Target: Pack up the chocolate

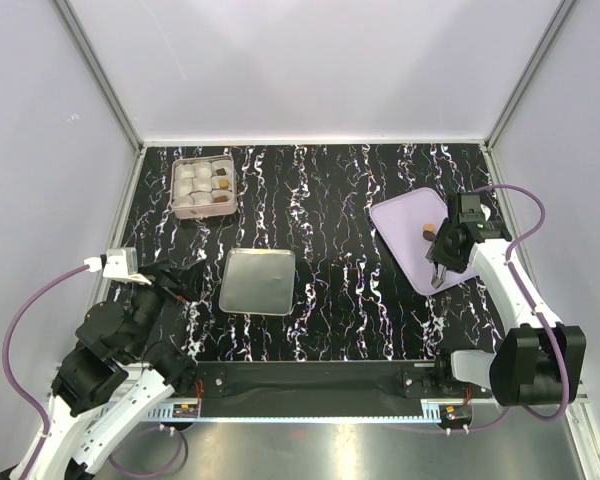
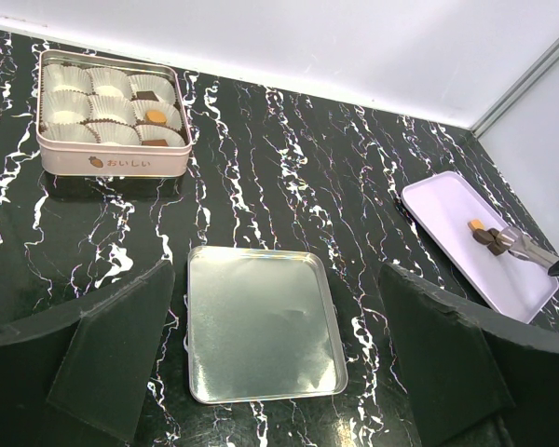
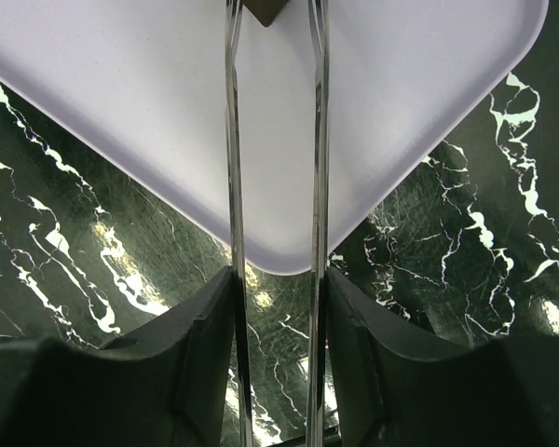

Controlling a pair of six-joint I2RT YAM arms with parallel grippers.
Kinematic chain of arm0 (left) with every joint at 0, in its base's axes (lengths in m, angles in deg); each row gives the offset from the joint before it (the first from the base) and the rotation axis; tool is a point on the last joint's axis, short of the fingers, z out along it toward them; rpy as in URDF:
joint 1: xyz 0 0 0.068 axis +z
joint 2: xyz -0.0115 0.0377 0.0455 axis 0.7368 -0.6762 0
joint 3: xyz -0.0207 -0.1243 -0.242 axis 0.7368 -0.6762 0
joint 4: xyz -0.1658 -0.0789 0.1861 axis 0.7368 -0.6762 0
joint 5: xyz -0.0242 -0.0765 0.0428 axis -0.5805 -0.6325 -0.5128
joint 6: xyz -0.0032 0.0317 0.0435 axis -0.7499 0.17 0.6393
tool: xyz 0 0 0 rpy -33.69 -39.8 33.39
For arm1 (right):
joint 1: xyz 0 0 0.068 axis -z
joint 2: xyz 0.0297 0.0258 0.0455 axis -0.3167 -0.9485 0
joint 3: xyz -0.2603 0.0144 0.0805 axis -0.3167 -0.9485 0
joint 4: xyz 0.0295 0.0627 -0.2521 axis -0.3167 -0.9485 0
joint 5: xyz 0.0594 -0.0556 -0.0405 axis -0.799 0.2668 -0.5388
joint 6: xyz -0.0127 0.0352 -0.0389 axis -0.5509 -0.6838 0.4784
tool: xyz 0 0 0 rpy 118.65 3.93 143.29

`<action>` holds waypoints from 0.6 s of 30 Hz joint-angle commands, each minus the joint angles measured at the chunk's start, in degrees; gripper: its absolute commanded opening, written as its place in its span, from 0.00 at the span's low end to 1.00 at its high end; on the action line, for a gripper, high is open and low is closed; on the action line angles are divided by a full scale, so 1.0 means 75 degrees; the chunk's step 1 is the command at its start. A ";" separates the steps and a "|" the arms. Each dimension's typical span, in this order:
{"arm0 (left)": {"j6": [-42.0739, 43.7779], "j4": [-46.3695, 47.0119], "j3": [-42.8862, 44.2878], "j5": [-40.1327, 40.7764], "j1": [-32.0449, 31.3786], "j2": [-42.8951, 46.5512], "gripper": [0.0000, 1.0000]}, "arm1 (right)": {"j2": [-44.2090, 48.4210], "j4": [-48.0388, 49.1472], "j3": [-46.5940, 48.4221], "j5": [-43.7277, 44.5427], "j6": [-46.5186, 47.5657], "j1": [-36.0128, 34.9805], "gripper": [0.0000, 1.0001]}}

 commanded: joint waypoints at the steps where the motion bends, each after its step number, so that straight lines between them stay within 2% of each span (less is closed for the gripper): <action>1: 0.0032 0.0436 -0.0028 -0.0073 0.0007 -0.0133 0.99 | -0.0092 0.0294 0.0048 -0.0154 -0.0010 0.0000 0.47; 7: 0.0044 0.0448 -0.0039 -0.0107 0.0007 -0.0157 0.99 | 0.0189 0.0212 0.0049 0.0020 -0.0034 0.0012 0.51; 18: 0.0032 0.0436 -0.0028 -0.0131 0.0007 -0.0145 0.99 | 0.0236 0.0410 -0.0115 -0.0378 -0.0221 0.0000 0.52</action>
